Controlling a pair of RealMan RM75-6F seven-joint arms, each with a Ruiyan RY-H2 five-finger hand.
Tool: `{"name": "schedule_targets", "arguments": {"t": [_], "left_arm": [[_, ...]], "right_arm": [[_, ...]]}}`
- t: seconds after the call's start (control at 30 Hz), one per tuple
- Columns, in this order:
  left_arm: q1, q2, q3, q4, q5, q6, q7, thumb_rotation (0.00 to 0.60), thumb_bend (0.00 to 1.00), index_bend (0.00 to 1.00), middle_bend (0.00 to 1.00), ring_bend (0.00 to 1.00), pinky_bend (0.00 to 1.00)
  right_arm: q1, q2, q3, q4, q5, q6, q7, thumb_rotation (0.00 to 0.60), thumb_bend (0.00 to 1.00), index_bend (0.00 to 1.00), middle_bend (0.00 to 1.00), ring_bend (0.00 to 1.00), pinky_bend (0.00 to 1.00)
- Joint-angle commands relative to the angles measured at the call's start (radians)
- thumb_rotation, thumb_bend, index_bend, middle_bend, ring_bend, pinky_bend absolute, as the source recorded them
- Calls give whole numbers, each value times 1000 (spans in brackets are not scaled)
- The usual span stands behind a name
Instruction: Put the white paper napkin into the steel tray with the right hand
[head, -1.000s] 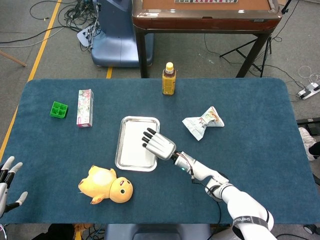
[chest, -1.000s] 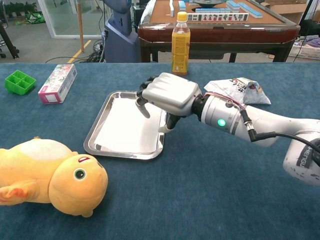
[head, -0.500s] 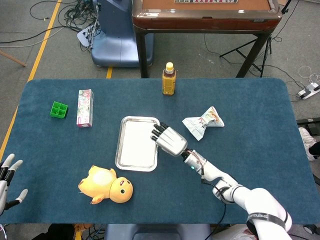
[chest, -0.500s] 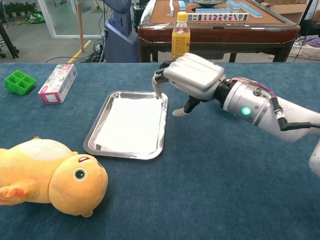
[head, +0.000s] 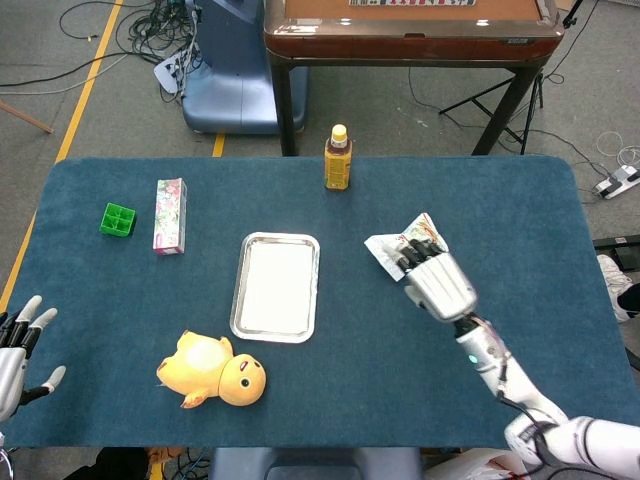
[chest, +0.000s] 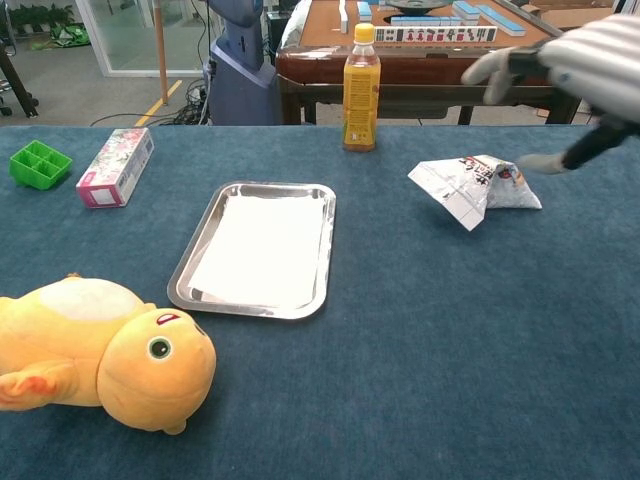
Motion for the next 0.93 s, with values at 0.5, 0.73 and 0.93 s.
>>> {"name": "schedule_targets", "arguments": {"t": [0.5, 0.73, 0.93], "left_arm": [[-25, 3, -6, -9, 13, -8, -5, 600, 222, 150, 21, 66, 5], [-22, 0, -2, -15, 19, 5, -3, 600, 222, 145, 21, 66, 5], [-21, -3, 0, -17, 18, 7, 0, 600, 222, 144, 21, 66, 5]], "right_arm": [[-344, 220, -73, -144, 57, 235, 68, 600, 261, 190, 281, 224, 462], [-373, 231, -65, -142, 27, 225, 113, 600, 261, 191, 281, 222, 449], [-384, 236, -53, -148, 16, 203, 115, 600, 261, 190, 281, 222, 449]]}}
